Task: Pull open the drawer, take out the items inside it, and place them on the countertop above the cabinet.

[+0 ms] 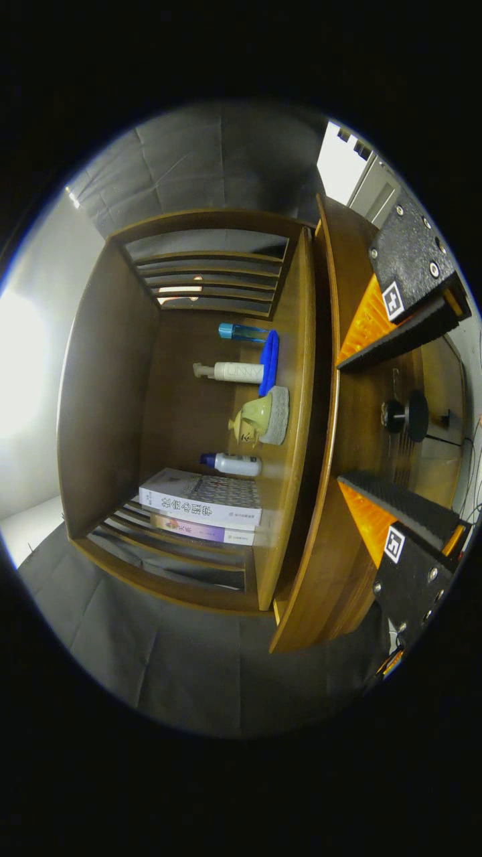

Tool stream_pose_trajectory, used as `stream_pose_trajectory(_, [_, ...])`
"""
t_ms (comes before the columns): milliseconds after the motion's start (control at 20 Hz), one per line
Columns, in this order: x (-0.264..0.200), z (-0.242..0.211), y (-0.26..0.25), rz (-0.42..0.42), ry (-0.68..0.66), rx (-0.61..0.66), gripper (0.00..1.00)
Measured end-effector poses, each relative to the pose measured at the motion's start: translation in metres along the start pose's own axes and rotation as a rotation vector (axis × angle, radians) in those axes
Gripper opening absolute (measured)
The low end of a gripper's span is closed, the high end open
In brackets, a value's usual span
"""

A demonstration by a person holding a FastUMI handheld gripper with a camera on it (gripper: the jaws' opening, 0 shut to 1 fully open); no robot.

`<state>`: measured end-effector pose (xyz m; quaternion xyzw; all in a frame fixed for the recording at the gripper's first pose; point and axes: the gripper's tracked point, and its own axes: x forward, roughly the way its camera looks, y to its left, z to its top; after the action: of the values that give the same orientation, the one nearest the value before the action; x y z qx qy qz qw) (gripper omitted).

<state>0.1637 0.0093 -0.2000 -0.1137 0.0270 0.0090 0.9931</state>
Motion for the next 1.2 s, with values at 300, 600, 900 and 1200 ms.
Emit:
stream_pose_trajectory(300, [0.029, -0.013, 0.0, -0.003, 0.039, -0.008, 0.95])
stream_pose_trajectory(600, [0.053, -0.013, -0.001, -0.01, 0.036, -0.028, 0.95])
stream_pose_trajectory(900, [0.044, -0.005, 0.004, 0.035, 0.066, -0.046, 0.95])
stream_pose_trajectory(1200, [0.004, 0.094, -0.002, 0.089, -0.029, -0.025, 0.95])
